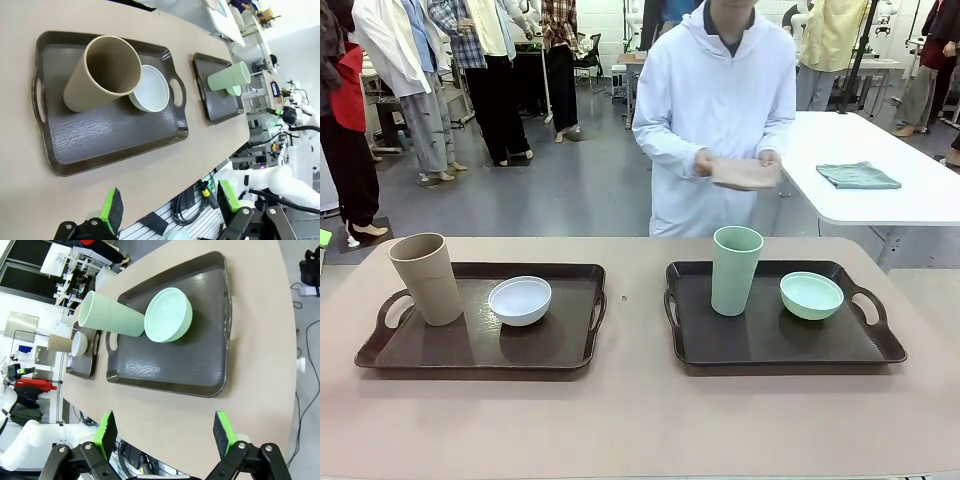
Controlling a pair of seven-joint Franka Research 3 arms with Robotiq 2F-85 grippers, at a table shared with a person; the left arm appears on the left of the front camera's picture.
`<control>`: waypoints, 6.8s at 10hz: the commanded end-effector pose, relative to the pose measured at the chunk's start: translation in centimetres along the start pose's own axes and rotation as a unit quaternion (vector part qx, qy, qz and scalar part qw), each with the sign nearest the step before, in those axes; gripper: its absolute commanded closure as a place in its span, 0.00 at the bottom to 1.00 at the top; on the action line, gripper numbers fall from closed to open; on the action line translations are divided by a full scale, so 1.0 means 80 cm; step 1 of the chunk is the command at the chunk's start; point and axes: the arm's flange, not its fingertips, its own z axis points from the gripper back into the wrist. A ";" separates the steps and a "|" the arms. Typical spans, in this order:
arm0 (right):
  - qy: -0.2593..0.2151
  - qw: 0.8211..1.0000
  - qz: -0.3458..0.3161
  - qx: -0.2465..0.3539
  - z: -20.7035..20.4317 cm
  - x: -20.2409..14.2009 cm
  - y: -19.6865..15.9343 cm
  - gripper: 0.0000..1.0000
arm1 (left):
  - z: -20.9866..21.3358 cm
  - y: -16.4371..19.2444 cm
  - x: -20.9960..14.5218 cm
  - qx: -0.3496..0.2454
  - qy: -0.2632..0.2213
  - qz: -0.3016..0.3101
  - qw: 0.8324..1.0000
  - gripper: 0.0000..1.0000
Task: Set up a tray with a mat and arrange the tableware.
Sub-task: Pick up the Picnic Bowl and Reusable plastic cup from the Handle tray in front of the human's position and hold them in the air.
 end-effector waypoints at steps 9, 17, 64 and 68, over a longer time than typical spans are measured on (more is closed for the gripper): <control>-0.004 1.000 0.009 0.012 -0.001 0.003 -0.004 0.00 | 0.002 0.001 0.000 -0.012 -0.005 -0.010 1.000 0.00; -0.004 1.000 0.009 0.012 -0.001 0.003 -0.004 0.00 | 0.002 0.001 0.000 -0.012 -0.005 -0.010 1.000 0.00; 0.104 0.964 0.088 -0.230 -0.347 0.027 0.523 0.00 | 0.008 -0.029 0.108 0.122 0.073 -0.415 0.898 0.00; 0.151 0.957 0.106 -0.224 -0.406 0.019 0.546 0.00 | -0.032 -0.030 0.152 0.199 0.174 -0.510 0.818 0.00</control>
